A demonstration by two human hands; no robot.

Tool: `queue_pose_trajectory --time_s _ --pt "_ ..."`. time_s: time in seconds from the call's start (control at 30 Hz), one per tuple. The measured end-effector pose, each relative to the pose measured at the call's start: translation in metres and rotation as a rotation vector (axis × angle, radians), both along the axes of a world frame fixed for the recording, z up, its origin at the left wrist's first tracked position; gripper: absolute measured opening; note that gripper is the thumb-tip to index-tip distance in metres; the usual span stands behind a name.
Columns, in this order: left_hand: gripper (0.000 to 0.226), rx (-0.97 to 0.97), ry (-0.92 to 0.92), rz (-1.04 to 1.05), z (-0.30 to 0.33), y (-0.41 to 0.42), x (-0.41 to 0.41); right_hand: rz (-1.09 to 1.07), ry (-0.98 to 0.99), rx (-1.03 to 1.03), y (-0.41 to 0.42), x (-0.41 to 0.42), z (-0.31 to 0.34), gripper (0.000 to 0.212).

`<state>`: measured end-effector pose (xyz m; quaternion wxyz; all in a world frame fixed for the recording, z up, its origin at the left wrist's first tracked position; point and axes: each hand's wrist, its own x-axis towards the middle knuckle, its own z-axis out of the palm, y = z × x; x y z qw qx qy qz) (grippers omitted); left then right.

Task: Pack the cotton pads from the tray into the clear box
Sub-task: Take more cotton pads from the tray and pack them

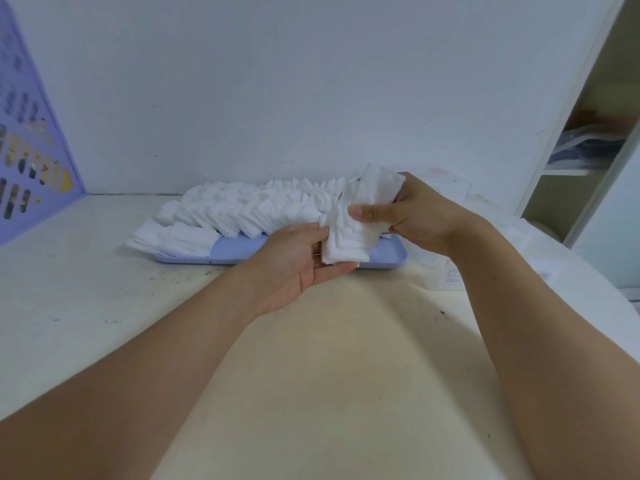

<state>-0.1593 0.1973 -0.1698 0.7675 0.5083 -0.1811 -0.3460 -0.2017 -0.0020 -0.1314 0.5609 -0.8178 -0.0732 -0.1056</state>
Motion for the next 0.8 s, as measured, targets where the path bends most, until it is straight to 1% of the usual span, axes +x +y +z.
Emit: queue_pose_trajectory --time_s 0.17,0.3,0.37,0.47,0.53,0.6,0.63,0.67,0.7,0.8 --pt "0.030 -0.007 0.006 0.004 0.001 0.000 0.000 -0.028 -0.004 -0.027 0.003 -0.001 0.001 0.025" --pt "0.030 -0.004 -0.042 0.026 -0.001 0.000 0.002 -0.069 -0.053 -0.013 0.006 0.001 0.002 0.019" --pt "0.030 -0.021 -0.032 0.022 -0.002 0.001 0.002 -0.087 -0.088 0.009 0.006 0.001 0.002 0.014" --pt "0.026 -0.070 0.021 0.002 0.000 0.002 0.003 -0.094 -0.113 0.036 0.005 0.001 0.004 0.018" --pt "0.023 -0.091 0.052 0.010 0.000 0.002 0.004 -0.128 -0.157 0.109 0.003 -0.001 0.007 0.022" --pt "0.022 -0.092 0.070 0.036 0.000 0.002 0.004 -0.139 -0.194 0.283 0.000 -0.002 0.011 0.024" --pt "0.022 -0.089 0.075 0.047 0.000 0.002 0.005 -0.106 -0.184 0.350 -0.002 -0.003 0.013 0.026" --pt "0.023 -0.088 0.076 0.048 0.000 0.002 0.006 -0.057 -0.158 0.372 -0.001 -0.004 0.014 0.028" --pt "0.025 -0.088 0.070 0.036 0.000 0.002 0.006 -0.018 -0.126 0.338 0.001 -0.005 0.014 0.029" --pt "0.029 -0.082 0.036 -0.017 0.001 0.003 0.005 -0.023 -0.078 0.078 0.011 -0.004 0.009 0.032"
